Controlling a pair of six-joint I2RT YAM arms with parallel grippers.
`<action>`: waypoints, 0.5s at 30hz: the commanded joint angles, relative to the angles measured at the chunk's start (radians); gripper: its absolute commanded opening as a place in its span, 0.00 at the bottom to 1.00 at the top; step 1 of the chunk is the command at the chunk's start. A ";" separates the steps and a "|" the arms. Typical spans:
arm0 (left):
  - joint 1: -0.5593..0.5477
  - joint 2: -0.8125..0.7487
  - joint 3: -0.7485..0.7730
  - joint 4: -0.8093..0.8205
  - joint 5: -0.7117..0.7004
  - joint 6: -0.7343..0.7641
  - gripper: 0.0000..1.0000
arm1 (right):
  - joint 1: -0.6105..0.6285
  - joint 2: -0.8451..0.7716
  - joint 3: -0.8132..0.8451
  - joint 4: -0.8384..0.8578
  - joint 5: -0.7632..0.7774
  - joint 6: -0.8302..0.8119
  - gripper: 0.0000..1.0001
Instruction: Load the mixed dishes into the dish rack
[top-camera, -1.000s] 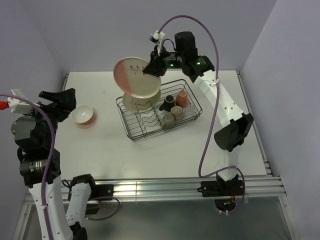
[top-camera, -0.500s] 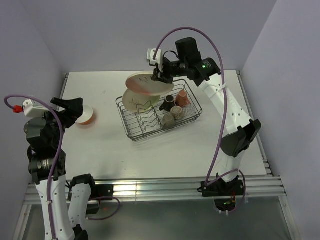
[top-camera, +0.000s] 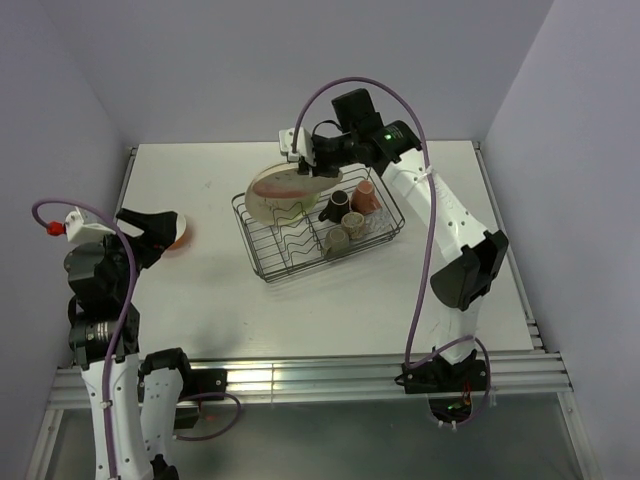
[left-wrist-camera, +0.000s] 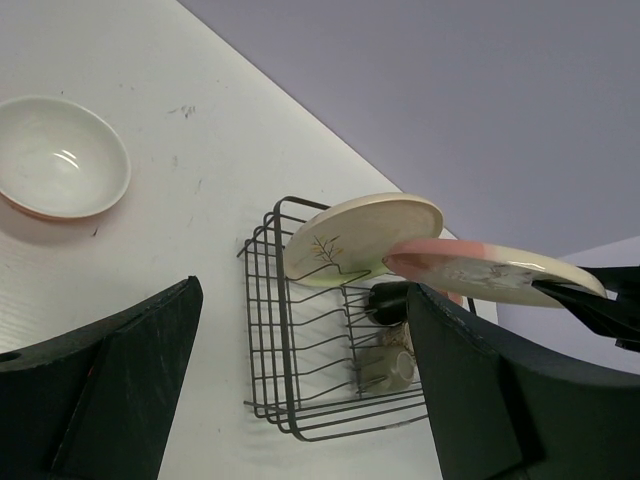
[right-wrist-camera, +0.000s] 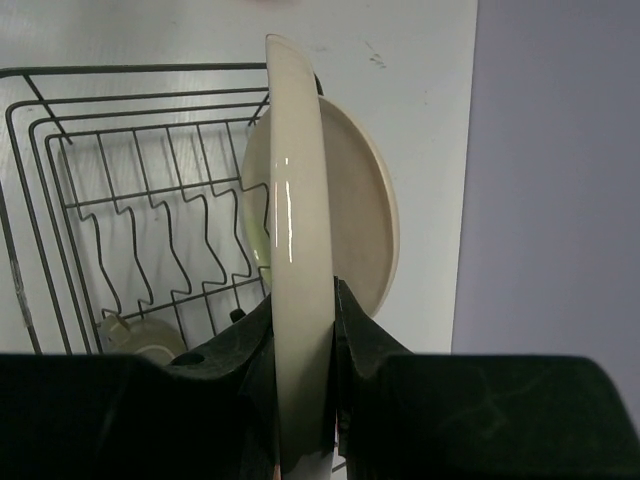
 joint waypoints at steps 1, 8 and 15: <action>0.006 -0.011 -0.012 0.022 0.024 -0.012 0.90 | 0.016 -0.013 0.032 0.077 -0.035 -0.096 0.00; 0.006 -0.014 -0.023 0.025 0.027 -0.015 0.90 | 0.036 0.033 0.056 0.018 -0.024 -0.172 0.00; 0.006 -0.022 -0.046 0.034 0.028 -0.024 0.90 | 0.051 0.051 0.041 0.006 -0.014 -0.197 0.00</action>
